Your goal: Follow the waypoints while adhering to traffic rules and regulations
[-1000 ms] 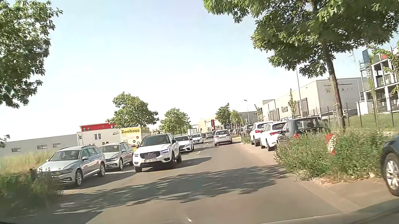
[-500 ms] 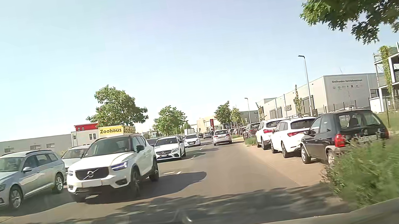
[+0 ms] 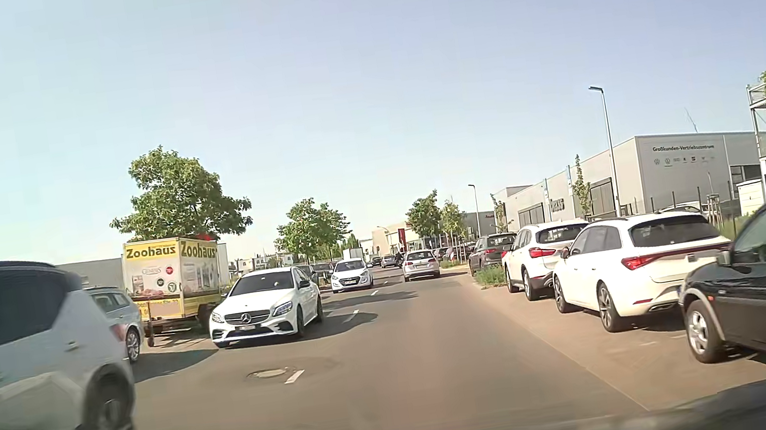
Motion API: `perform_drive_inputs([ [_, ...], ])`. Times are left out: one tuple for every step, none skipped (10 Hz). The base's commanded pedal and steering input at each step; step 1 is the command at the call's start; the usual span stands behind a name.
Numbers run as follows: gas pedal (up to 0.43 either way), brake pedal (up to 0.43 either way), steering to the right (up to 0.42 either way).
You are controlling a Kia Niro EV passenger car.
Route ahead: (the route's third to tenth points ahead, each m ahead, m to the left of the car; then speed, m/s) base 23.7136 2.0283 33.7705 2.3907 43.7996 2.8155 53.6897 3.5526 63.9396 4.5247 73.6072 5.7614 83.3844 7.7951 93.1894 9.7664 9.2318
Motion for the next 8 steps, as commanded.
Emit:
perform_drive_inputs([
  [0.177, 0.030, 0.005],
  [0.177, 0.030, 0.005],
  [0.177, 0.037, 0.005],
  [0.177, 0.030, 0.004],
  [0.177, 0.030, 0.004],
  [0.177, 0.030, 0.002],
  [0.177, 0.030, 0.001],
  [0.177, 0.030, -0.002],
])
